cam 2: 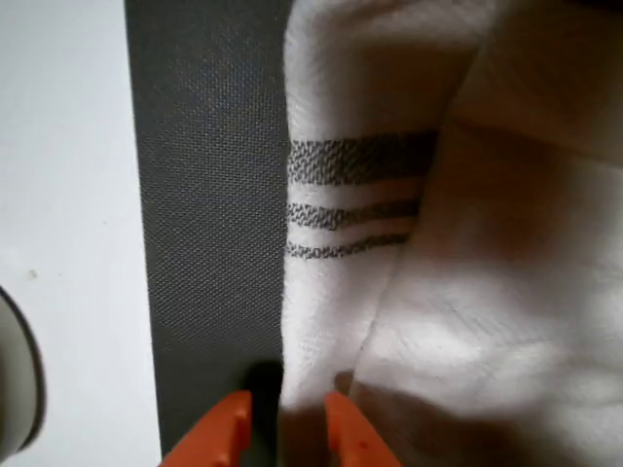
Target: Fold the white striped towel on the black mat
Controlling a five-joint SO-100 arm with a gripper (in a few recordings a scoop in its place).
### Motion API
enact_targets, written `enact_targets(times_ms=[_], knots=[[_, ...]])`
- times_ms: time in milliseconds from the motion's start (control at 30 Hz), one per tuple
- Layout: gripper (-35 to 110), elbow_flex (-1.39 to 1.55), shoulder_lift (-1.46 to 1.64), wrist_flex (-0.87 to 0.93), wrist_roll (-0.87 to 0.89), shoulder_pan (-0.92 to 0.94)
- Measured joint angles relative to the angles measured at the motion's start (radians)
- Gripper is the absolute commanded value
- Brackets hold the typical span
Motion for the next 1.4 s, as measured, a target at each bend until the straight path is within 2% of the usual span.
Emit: enact_targets(times_ms=[700,1000,1167,1400], knots=[[0,-0.003,-0.058,-0.089,0.0,-0.009],[0,0.04,-0.046,-0.104,-0.006,-0.002],[10,0.041,-0.032,-0.072,0.002,0.002],[15,0.044,0.026,0.006,-0.021,0.026]])
